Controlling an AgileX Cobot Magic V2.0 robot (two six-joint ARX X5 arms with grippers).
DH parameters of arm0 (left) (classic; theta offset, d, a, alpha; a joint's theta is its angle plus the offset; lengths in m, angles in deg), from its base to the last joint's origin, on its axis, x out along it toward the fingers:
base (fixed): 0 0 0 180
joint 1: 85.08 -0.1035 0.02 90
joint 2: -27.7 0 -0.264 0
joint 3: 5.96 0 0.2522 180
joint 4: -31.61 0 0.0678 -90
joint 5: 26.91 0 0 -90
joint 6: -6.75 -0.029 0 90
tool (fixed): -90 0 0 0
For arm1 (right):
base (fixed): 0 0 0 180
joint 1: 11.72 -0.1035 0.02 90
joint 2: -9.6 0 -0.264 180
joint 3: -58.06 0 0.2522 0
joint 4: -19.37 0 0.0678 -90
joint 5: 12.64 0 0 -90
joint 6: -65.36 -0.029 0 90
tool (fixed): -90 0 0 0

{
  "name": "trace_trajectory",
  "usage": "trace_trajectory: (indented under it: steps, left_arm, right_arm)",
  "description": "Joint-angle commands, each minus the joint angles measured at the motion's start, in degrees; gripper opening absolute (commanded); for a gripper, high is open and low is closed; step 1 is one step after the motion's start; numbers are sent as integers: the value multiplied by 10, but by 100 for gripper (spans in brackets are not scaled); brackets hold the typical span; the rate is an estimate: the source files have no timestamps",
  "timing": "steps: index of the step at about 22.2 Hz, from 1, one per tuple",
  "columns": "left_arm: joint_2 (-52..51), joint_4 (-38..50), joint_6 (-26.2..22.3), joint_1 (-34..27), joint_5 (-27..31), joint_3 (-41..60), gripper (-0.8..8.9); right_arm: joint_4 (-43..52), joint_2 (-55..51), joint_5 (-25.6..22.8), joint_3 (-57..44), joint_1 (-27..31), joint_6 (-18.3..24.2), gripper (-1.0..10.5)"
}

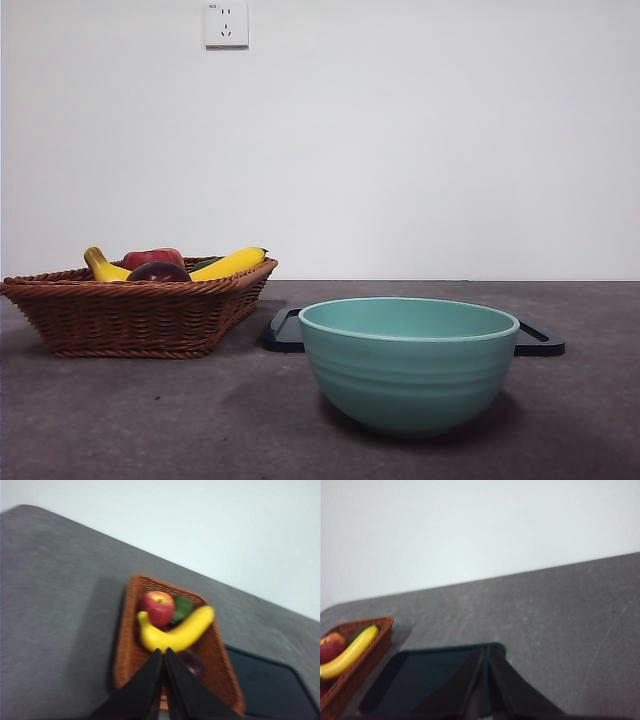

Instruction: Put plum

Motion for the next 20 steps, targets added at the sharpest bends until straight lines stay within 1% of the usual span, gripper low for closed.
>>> trace_trajectory:
  steps: [1,9,12,16,20]
  left_arm:
    - [36,-21,-39,-1,-35,-47,10]
    - [143,-141,-133,3,-143,-160,10]
    - [181,-193,-169,8,-173,-196,10]
    - [226,-256,-207,19,-193,-239,10]
    - [269,-318,-245,41,-193,-280,10]
  right_arm:
    - [-35,42,19,49,1,35,7]
    - [-156,180,101,180,1,97,7]
    - [-196,228,126,223,-1,118,7]
    - [-252,281,146,270,-8,139,7]
    - [-312,328,171,307,-28,167,7]
